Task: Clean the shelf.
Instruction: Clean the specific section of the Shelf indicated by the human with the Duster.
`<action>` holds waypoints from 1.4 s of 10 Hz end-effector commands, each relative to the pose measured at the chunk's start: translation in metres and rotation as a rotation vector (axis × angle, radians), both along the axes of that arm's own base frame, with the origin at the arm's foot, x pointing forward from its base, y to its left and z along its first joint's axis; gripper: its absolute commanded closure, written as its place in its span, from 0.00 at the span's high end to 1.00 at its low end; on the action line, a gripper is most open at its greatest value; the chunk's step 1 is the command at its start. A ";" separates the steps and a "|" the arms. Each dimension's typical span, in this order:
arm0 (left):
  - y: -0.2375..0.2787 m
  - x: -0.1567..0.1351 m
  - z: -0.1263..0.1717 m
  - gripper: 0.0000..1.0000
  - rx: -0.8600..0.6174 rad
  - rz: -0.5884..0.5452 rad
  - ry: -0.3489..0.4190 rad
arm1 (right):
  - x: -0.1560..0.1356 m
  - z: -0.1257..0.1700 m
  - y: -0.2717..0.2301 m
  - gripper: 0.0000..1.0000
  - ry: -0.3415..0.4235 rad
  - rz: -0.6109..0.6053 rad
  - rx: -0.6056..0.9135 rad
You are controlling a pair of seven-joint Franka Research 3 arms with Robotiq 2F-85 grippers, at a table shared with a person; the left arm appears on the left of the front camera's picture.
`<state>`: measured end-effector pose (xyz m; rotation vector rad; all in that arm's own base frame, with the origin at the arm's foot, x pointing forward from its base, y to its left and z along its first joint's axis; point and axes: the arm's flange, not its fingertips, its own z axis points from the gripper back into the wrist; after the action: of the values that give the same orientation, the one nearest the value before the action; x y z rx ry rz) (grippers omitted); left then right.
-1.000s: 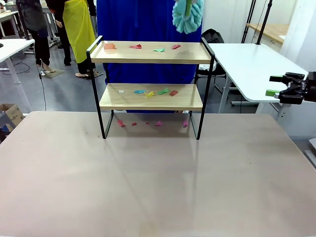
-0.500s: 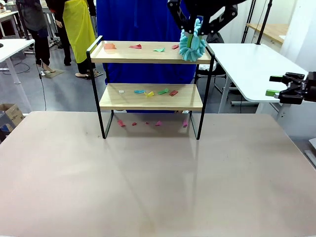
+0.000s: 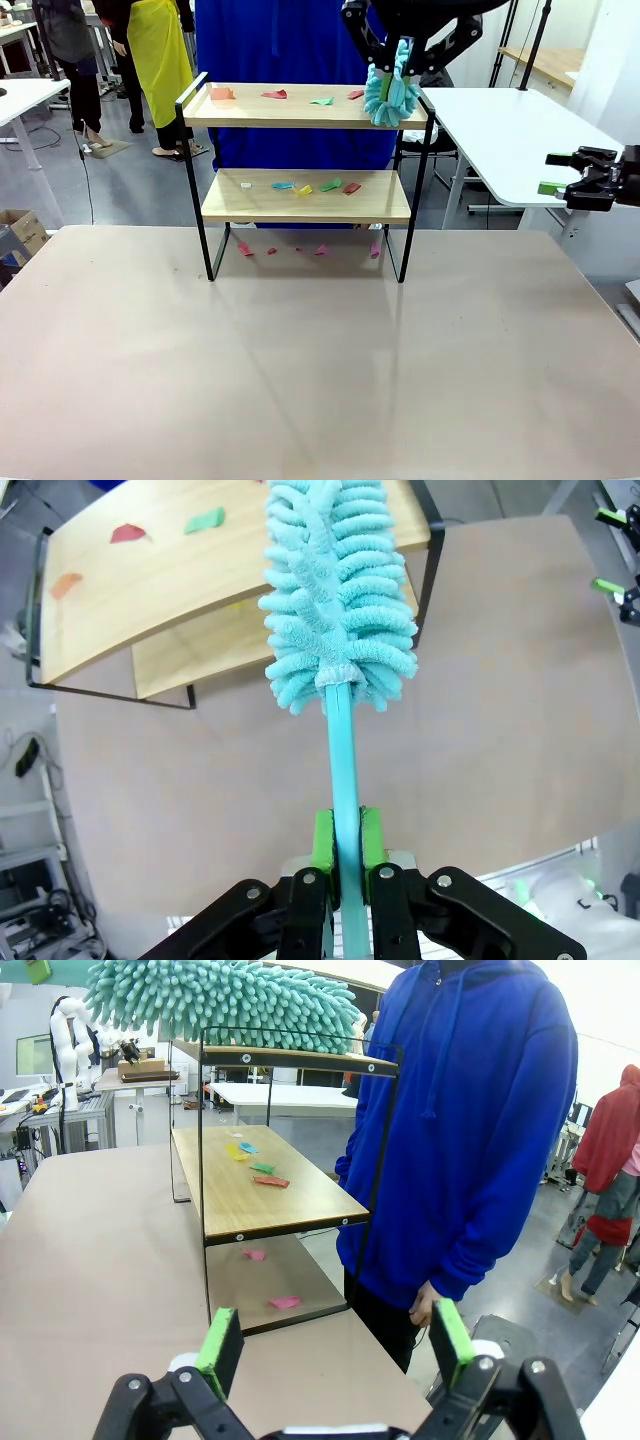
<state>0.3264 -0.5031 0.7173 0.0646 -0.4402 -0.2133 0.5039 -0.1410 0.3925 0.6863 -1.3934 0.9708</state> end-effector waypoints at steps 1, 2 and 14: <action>-0.007 0.006 -0.011 0.13 -0.022 0.032 -0.041 | 0.000 0.002 0.001 1.00 -0.005 0.001 0.000; -0.011 0.009 -0.019 0.13 -0.044 0.044 -0.048 | 0.000 0.002 0.001 1.00 -0.005 0.001 0.000; 0.133 0.050 -0.047 0.13 0.289 0.236 -0.023 | 0.000 0.002 0.001 1.00 -0.005 0.001 0.000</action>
<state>0.3867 -0.3880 0.6779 0.3484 -0.4130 -0.0280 0.5039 -0.1409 0.3924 0.6866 -1.3932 0.9708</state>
